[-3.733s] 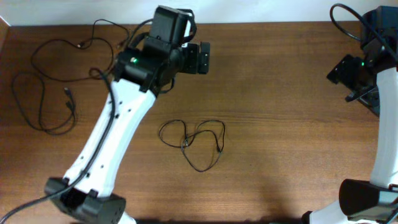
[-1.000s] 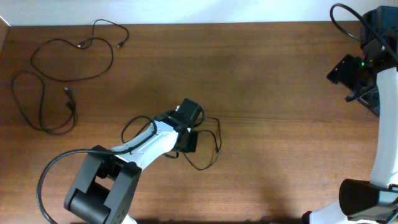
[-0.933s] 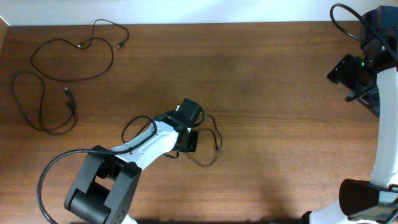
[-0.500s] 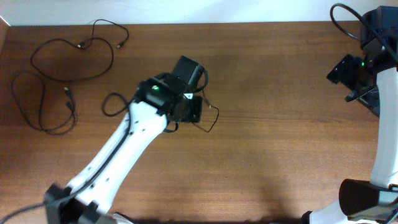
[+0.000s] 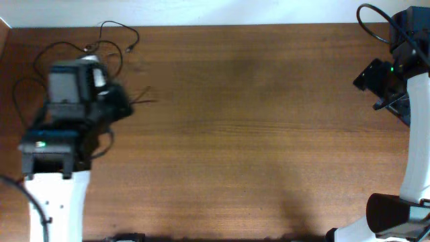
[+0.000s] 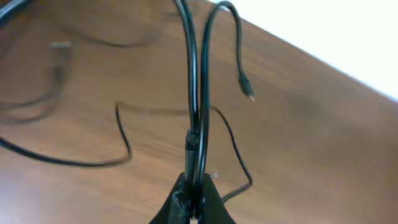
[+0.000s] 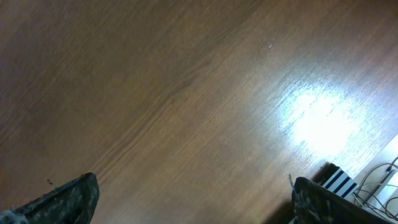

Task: Untangle cables
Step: 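Lift the black center cable with the left gripper and carry it left, then lower the cable at the lower-left edge and adjust it with the left gripper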

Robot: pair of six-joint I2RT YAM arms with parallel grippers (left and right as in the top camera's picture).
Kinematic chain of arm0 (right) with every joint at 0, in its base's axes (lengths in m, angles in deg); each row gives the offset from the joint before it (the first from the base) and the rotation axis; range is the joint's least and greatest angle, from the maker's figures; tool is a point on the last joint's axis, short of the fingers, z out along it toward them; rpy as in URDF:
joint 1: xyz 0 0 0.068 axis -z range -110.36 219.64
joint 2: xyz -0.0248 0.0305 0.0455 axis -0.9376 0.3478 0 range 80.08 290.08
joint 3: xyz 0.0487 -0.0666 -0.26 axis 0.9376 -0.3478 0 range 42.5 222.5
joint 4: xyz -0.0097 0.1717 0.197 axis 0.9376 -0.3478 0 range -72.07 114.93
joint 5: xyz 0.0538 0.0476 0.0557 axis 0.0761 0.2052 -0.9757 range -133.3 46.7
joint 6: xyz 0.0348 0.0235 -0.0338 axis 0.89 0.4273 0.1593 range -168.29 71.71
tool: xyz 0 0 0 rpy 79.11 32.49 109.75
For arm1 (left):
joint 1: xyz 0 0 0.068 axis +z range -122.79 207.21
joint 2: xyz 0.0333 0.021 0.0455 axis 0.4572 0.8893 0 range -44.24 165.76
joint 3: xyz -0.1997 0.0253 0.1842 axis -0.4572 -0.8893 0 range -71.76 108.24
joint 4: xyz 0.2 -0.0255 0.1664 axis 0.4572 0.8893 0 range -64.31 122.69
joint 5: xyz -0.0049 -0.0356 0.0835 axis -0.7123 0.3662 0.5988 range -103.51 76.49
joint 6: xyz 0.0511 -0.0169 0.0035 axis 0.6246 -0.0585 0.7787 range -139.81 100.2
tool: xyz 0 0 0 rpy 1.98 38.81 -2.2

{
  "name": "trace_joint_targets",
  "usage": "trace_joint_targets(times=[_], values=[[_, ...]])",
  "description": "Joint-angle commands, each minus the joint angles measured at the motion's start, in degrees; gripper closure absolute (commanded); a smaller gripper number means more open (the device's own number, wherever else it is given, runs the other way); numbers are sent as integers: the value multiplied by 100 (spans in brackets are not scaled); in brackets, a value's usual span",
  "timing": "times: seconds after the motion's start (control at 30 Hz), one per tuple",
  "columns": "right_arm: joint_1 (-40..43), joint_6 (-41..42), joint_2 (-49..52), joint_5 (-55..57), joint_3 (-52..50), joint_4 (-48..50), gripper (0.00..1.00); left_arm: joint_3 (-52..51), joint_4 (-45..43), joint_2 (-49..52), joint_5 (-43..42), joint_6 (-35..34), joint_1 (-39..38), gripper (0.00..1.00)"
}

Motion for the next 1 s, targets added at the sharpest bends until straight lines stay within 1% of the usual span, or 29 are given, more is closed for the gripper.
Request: trace_joint_targets(times=[0.0,0.07,0.1,0.17,0.23,0.3,0.37,0.4,0.43,0.47,0.5,0.57,0.6,0.63,0.67,0.77,0.83,0.9,0.97], values=[[17,20,11,7,-4,-11,2,83,50,13,24,-820,1123,100],[17,20,11,7,-4,-11,2,81,20,146,138,-1368,1928,100],[17,20,11,7,-4,-11,2,81,-24,186,278,-1523,2140,100],[17,20,11,7,-4,-11,2,81,-140,358,796,-2159,2817,100],[17,20,11,7,-4,-11,2,81,-146,509,822,-2594,3272,100],[17,20,11,7,-4,-11,2,81,-90,721,820,-2708,3639,100],[17,17,11,7,-4,-11,2,74,7,938,826,-2739,3781,100],[17,20,11,7,-4,-11,2,72,-39,1113,984,-3073,3842,100],[17,20,11,7,-4,-11,2,72,-358,1397,1462,-3641,3904,100],[17,20,11,7,-4,-11,2,72,-796,1587,1729,-3711,3963,100],[17,20,11,9,-4,-11,1,72,-1200,1731,2105,-3670,4000,100],[17,20,11,7,-4,-11,2,72,-1775,2046,3429,-3217,4013,100],[17,17,11,7,-4,-11,2,72,-1906,2155,4105,-2914,4013,100],[17,20,11,7,-4,-11,2,72,-2026,2321,4769,-2459,4015,100],[17,20,11,7,-4,-11,2,72,-2063,2540,4972,-2124,4041,100],[17,20,11,7,-4,-11,2,72,-2057,2988,4975,-1355,4105,100],[17,20,11,7,-4,-11,2,72,-2028,3493,4922,-1082,4122,100],[17,20,11,7,-4,-11,2,70,-2070,3825,4299,-682,4122,100],[17,20,11,7,-4,-11,2,70,-2310,3947,3687,-254,4120,100]])
